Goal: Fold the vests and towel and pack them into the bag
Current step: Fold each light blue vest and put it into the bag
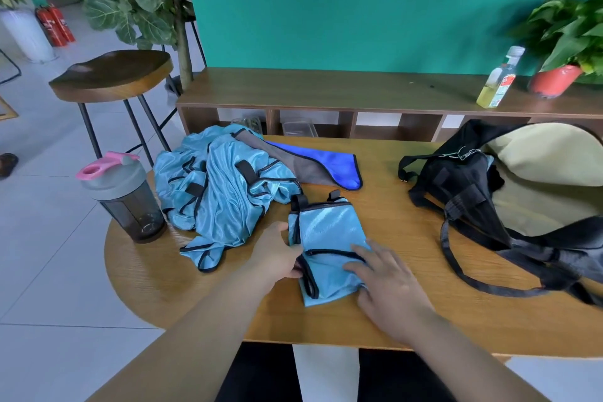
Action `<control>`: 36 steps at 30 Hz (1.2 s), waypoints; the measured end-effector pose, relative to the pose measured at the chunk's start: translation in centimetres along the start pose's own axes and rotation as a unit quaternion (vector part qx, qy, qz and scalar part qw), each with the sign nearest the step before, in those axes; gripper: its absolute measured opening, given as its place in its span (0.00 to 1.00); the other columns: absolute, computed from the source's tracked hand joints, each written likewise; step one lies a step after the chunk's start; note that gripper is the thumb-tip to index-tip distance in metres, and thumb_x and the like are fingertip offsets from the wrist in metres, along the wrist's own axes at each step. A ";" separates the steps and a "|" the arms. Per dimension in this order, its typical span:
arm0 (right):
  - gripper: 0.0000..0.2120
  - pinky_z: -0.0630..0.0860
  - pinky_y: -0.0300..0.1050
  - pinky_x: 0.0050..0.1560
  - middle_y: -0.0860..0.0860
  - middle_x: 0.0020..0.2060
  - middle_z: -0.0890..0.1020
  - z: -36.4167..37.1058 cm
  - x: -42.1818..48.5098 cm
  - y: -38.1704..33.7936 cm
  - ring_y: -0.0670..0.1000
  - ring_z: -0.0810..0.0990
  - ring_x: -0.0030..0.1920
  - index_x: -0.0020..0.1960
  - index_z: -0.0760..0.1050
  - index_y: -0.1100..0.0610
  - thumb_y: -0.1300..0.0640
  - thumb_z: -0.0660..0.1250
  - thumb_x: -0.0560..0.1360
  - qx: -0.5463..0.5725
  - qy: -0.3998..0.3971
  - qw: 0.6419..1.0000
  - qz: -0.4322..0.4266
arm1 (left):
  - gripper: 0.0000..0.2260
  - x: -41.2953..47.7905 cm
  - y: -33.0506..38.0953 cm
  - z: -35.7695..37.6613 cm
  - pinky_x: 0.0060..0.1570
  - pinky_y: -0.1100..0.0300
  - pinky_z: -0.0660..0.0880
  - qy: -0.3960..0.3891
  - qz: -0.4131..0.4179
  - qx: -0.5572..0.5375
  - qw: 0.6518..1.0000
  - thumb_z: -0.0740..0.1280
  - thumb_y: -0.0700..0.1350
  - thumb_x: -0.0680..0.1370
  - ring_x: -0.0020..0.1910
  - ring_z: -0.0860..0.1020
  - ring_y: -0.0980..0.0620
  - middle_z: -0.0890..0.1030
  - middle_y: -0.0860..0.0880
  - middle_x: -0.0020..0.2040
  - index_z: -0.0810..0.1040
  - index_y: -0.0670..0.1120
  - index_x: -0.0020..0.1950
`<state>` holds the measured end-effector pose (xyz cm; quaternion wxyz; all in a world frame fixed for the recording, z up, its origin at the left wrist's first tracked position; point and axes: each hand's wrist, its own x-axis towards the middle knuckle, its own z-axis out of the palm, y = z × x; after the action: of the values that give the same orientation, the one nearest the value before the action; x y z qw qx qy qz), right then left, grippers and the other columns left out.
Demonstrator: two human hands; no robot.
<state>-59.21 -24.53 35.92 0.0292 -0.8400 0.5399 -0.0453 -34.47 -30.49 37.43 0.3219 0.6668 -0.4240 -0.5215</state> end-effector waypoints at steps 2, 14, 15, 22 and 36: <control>0.25 0.52 0.52 0.83 0.43 0.81 0.60 -0.8 -0.1 0.0 0.50 0.51 0.83 0.76 0.69 0.41 0.42 0.61 0.80 0.021 -0.005 1.000 -0.022 | 0.27 0.0 0.0 0.3 0.43 0.46 0.86 0.009 -0.001 -0.021 1.000 0.70 0.37 0.81 0.45 0.87 0.45 0.81 0.44 0.55 0.68 0.50 0.77; 0.03 0.77 0.49 0.57 0.49 0.50 0.81 2.1 -0.7 -5.8 0.53 0.80 0.50 0.50 0.84 0.49 0.56 0.74 0.77 -0.004 0.266 0.963 -0.047 | 0.26 -0.6 0.5 0.5 0.34 0.55 0.84 0.061 0.007 0.025 0.998 0.74 0.42 0.80 0.47 0.83 0.48 0.78 0.48 0.58 0.69 0.49 0.76; 0.04 0.77 0.50 0.58 0.49 0.51 0.82 2.3 -0.8 -5.9 0.53 0.80 0.51 0.50 0.84 0.50 0.56 0.75 0.76 -0.004 0.266 0.962 -0.054 | 0.27 -0.5 0.4 0.6 0.35 0.54 0.84 0.069 0.012 0.042 0.997 0.73 0.42 0.80 0.47 0.81 0.49 0.77 0.49 0.58 0.68 0.50 0.77; 0.14 0.78 0.48 0.52 0.48 0.52 0.81 4.5 -0.9 -4.8 0.53 0.79 0.51 0.54 0.82 0.49 0.60 0.78 0.72 -0.011 0.229 0.969 -0.090 | 0.28 -0.1 0.2 0.4 0.40 0.51 0.86 0.067 0.026 0.087 0.994 0.69 0.43 0.82 0.47 0.82 0.49 0.76 0.49 0.62 0.65 0.50 0.80; 0.22 0.62 0.40 0.79 0.41 0.78 0.68 0.1 2.4 -1.9 0.41 0.61 0.80 0.78 0.70 0.47 0.46 0.61 0.85 0.159 0.125 0.979 0.017 | 0.31 -0.3 -2.5 3.4 0.83 0.45 0.45 0.026 0.270 0.560 0.783 0.50 0.60 0.87 0.84 0.35 0.43 0.38 0.45 0.86 0.47 0.46 0.86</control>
<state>-56.46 -25.95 36.10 0.0949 -0.8030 0.5393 -0.2350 -37.21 -29.07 34.57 0.0308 0.6010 -0.7959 -0.0668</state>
